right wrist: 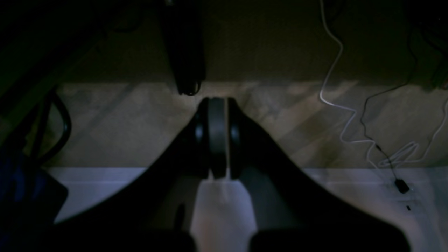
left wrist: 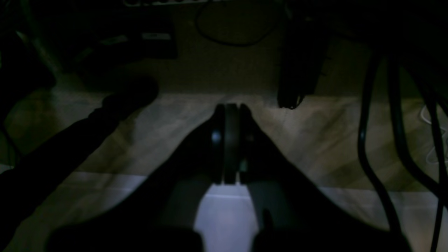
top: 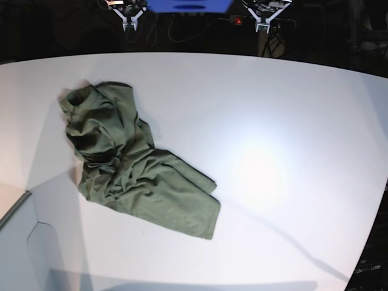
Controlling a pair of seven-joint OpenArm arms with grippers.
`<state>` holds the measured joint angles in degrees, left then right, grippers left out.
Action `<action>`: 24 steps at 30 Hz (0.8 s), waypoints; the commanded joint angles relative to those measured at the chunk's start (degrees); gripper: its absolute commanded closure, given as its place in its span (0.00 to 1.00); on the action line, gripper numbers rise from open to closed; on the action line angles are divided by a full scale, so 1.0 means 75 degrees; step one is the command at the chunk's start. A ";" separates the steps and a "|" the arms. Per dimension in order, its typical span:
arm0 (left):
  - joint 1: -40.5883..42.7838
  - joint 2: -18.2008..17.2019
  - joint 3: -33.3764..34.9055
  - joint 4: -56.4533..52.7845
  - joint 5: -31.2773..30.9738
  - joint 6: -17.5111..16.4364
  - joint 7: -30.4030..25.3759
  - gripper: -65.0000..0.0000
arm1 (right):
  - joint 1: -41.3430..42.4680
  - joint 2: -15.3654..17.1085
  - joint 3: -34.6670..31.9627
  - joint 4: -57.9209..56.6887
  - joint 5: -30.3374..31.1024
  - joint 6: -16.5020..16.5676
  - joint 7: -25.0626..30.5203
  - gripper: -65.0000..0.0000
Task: Layout the t-shirt on the table in an organized manner, then fold the t-shirt properly
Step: 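Move both grippers from rest toward the crumpled green t-shirt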
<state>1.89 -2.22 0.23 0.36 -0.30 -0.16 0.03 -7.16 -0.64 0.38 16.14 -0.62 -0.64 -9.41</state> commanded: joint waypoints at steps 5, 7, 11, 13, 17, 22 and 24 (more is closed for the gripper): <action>0.0023 0.0009 -0.0001 -0.0007 0.0010 0.0028 0.0001 1.00 | -0.0001 0.0010 0.0025 0.0022 0.0054 0.0127 0.0006 1.00; 0.0023 0.0009 -0.0001 -0.0007 0.0010 0.0028 0.0001 1.00 | -0.0001 0.0010 0.0025 0.0022 0.0054 0.0127 0.0006 1.00; 0.0023 0.0009 -0.0001 -0.0007 0.0010 0.0028 0.0001 1.00 | -0.0001 0.0010 0.0013 0.0022 0.0054 0.0127 0.0006 1.00; 0.0023 0.0009 -0.0001 -0.0007 0.0010 0.0028 0.0001 1.00 | -0.0001 0.0010 -0.0010 0.0022 0.0054 0.0127 0.0006 1.00; 0.0023 0.0009 -0.0001 -0.0007 -0.0002 0.0028 0.0001 1.00 | -0.0001 0.0010 -0.0010 0.0022 0.0054 0.0127 0.0006 1.00; 0.0023 0.0009 -0.0001 -0.0007 -0.0002 0.0028 -0.0010 1.00 | -0.0024 0.0010 -0.0033 0.0022 0.0054 0.0127 0.0006 1.00; 0.0035 0.0009 -0.0013 -0.0007 -0.0013 0.0016 -0.0022 1.00 | -0.0059 0.0010 -0.0045 0.0034 0.0054 0.0127 0.0018 1.00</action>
<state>1.89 -2.07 0.21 0.36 -0.30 -0.19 -0.01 -7.22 -0.64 0.16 16.14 -0.62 -0.64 -9.39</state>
